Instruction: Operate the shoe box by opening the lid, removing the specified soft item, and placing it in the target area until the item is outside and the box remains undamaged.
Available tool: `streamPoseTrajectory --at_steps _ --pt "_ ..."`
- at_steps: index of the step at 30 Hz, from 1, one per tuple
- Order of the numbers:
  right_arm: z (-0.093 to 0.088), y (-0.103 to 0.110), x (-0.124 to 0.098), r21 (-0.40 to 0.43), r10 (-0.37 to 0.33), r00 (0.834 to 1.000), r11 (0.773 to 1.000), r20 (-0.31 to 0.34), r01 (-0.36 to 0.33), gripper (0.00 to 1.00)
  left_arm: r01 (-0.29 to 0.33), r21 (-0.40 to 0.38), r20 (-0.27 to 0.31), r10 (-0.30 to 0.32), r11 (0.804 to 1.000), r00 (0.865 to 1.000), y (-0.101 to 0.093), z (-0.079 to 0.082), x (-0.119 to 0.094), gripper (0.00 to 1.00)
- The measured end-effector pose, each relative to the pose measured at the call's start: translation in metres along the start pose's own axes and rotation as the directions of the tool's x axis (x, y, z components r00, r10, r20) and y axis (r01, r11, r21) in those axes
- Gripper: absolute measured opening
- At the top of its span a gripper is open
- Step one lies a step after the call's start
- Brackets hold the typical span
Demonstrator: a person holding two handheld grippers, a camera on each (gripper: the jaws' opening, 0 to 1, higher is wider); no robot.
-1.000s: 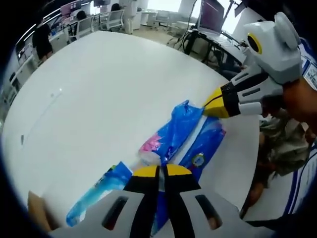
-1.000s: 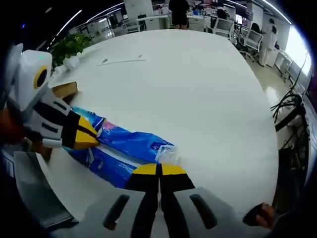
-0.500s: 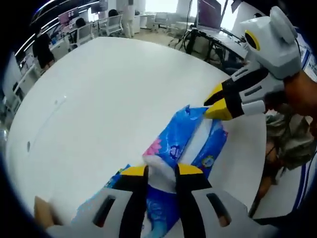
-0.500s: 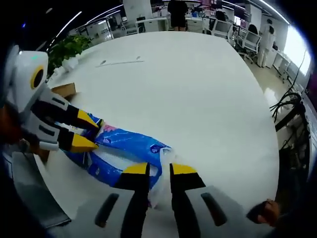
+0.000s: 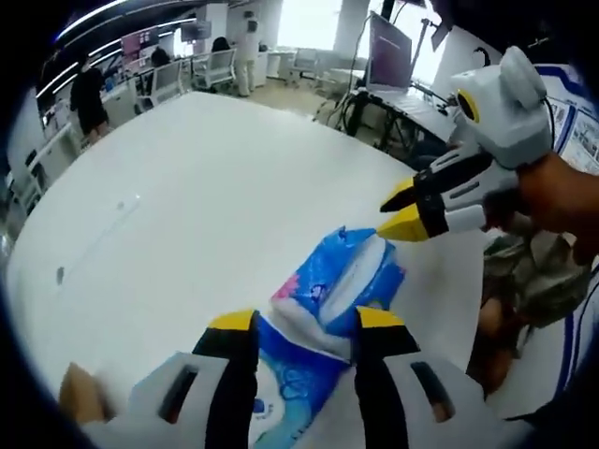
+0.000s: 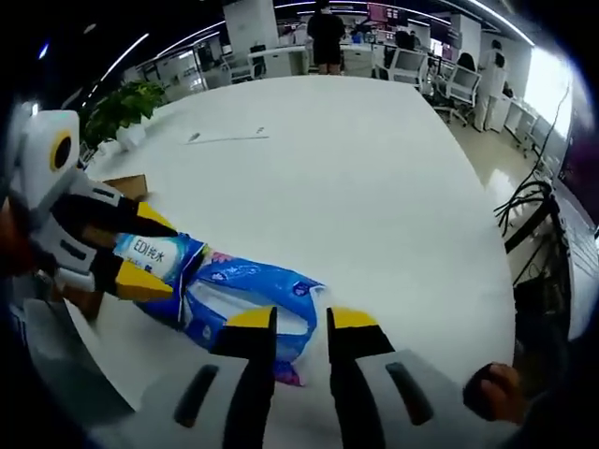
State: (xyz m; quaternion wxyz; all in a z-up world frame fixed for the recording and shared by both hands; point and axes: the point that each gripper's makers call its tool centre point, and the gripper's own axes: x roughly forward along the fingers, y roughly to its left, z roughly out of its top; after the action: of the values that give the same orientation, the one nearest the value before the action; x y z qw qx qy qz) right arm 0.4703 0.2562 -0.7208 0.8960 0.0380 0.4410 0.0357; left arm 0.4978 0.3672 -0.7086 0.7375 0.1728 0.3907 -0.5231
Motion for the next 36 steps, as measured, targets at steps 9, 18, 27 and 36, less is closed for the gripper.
streamPoseTrajectory --at_steps 9,18,27,36 --pt "0.003 0.028 -0.022 0.002 -0.014 0.999 1.000 0.035 0.014 0.20 -0.007 0.030 0.073 0.004 1.000 0.997 -0.003 -0.001 -0.053 0.42" --pt "0.002 0.070 -0.037 0.003 -0.014 0.999 1.000 0.052 0.014 0.21 -0.037 0.012 0.074 0.036 0.999 0.997 0.011 -0.043 -0.101 0.42" --pt "0.014 0.127 -0.045 -0.031 0.008 0.998 0.999 0.068 -0.005 0.21 -0.064 -0.026 0.080 0.066 0.998 0.995 0.028 -0.083 -0.144 0.42" --pt "0.025 0.183 -0.046 -0.085 0.045 0.997 0.996 0.069 -0.039 0.21 -0.091 -0.056 0.079 0.095 0.994 0.992 0.048 -0.114 -0.181 0.42"
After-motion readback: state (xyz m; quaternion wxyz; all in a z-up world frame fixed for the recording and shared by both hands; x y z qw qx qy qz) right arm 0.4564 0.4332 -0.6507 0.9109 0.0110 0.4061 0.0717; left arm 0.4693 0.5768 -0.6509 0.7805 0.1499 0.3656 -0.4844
